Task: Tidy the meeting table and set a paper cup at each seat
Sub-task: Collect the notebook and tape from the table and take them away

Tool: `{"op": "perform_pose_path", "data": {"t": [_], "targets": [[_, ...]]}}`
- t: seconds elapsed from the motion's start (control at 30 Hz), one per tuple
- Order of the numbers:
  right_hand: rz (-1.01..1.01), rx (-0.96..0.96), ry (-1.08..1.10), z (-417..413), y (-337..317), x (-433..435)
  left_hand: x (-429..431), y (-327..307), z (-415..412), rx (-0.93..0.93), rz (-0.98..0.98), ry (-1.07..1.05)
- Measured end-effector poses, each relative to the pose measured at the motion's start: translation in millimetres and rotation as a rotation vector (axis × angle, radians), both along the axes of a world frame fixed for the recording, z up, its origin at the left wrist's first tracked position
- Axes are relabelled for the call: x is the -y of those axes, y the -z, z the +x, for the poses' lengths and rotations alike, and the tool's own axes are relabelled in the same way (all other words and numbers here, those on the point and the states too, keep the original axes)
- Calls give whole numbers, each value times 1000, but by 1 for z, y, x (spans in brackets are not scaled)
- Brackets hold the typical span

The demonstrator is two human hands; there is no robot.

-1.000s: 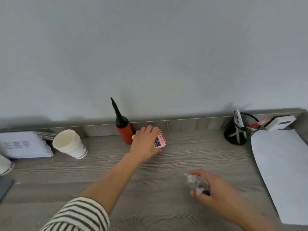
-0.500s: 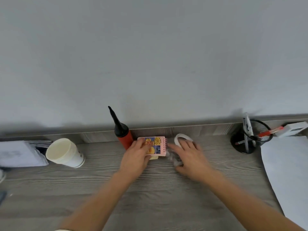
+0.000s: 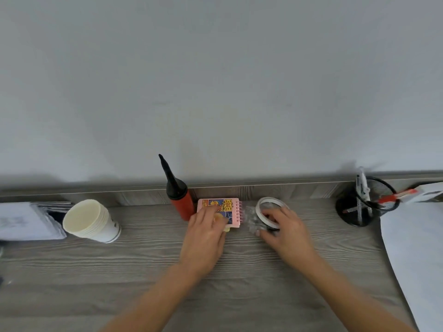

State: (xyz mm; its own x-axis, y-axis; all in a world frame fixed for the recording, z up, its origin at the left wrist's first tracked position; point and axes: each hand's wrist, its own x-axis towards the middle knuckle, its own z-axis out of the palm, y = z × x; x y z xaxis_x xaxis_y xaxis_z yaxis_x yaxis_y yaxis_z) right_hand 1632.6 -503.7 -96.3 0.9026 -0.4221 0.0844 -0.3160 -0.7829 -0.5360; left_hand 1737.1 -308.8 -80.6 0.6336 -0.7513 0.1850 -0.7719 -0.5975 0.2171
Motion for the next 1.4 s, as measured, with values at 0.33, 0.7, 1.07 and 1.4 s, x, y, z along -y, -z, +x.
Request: {"op": "perform_pose_path", "data": {"t": [0.33, 0.7, 1.07, 1.4], "targets": [[-121, 109, -144, -21, 16, -14, -6, 15, -15, 8, 108, -41], [-77, 146, 50, -6, 8, 9, -15, 9, -8, -12, 61, -5], [-215, 181, 23, 12, -35, -55, -118, 8, -23, -214, -336, -327], [-247, -171, -336, 19, 21, -231, -223, -3, 47, -513, -657, -872]]}}
